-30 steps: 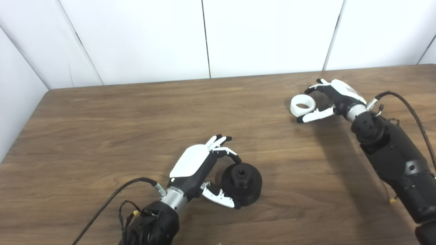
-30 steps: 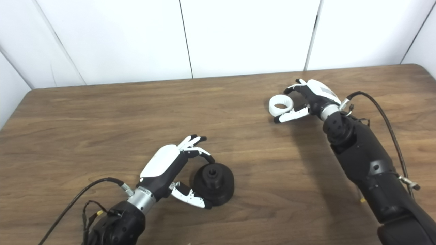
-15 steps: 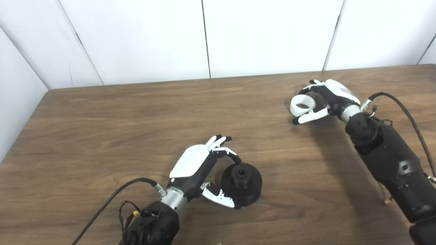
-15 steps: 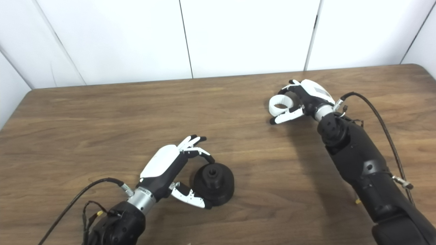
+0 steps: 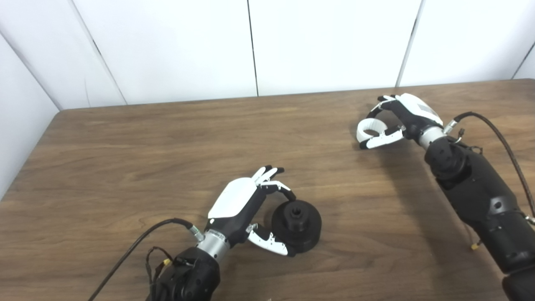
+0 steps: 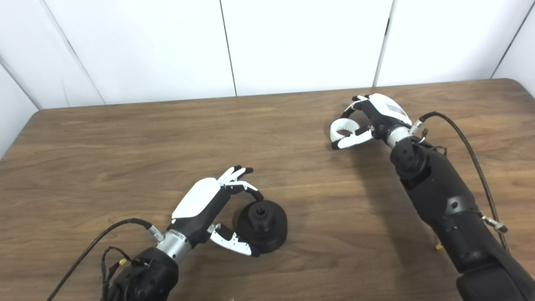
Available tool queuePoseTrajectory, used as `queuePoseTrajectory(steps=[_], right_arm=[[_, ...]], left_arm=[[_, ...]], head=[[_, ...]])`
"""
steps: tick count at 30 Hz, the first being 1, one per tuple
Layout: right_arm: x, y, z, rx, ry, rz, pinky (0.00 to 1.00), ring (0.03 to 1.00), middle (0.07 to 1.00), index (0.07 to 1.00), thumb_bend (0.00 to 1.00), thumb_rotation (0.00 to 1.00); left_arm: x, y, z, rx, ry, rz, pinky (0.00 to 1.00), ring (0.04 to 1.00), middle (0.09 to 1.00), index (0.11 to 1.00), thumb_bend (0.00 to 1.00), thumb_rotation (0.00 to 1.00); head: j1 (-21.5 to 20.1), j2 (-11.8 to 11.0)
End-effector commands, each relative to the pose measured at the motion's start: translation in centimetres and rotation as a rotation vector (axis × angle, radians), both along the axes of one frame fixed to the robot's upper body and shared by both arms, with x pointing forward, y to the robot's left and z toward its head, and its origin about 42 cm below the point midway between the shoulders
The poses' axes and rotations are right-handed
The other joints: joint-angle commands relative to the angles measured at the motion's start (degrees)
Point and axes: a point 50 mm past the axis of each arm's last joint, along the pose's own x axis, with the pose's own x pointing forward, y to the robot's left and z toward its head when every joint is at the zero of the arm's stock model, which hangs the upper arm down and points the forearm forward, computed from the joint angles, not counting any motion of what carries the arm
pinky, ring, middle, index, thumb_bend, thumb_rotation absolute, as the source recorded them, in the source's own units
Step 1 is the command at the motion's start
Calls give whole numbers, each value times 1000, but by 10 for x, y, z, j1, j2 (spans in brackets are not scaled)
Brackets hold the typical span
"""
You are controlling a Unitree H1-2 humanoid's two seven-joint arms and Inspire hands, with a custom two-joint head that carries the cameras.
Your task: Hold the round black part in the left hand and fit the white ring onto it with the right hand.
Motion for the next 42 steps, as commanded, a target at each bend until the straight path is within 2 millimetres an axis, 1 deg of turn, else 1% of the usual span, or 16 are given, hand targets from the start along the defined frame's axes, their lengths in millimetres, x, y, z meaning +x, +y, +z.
queuePoseTrajectory(steps=[1,10,13,19,26,32,33,34,35,36,42], right_arm=[[13,3,36,-5,-120,26,1000,1000,929,618,877,321],[12,2,37,-6,-117,26,1000,1000,918,607,825,263],[12,2,36,-1,-113,25,1000,1000,919,610,831,256],[12,2,34,4,-109,24,996,1000,918,626,861,239],[12,1,32,2,-120,30,955,1000,908,607,831,207],[11,0,32,11,-127,33,962,1000,903,595,814,201],[11,0,32,12,-127,32,967,1000,904,535,643,170],[11,0,32,13,-128,31,969,1000,904,514,585,160],[11,0,32,16,-130,31,970,1000,904,504,556,154],[11,0,31,19,-130,31,972,1000,901,496,533,149],[10,-1,30,23,-133,33,973,1000,893,492,525,148]], left_arm=[[-4,7,-16,76,73,8,867,1000,962,601,955,181],[-4,7,-15,70,74,9,867,1000,960,601,956,176],[-4,6,-15,69,67,22,862,1000,951,593,971,178],[-4,8,-13,76,63,10,853,1000,958,601,958,205],[-3,8,-12,84,57,12,837,1000,960,600,962,207],[-3,9,-12,87,53,13,828,1000,958,598,963,216],[-3,9,-13,87,49,14,830,1000,954,595,969,215],[-3,9,-13,86,45,14,831,1000,953,594,971,214],[-2,9,-13,85,45,14,830,1000,951,593,974,213],[-2,9,-13,85,47,14,832,1000,953,594,972,213],[-2,9,-13,88,41,14,827,1000,950,591,977,217]], head=[[0,1],[0,1],[-1,1],[-1,3],[-1,2],[-1,3],[-1,3],[-1,3],[0,2],[0,2],[0,2]])
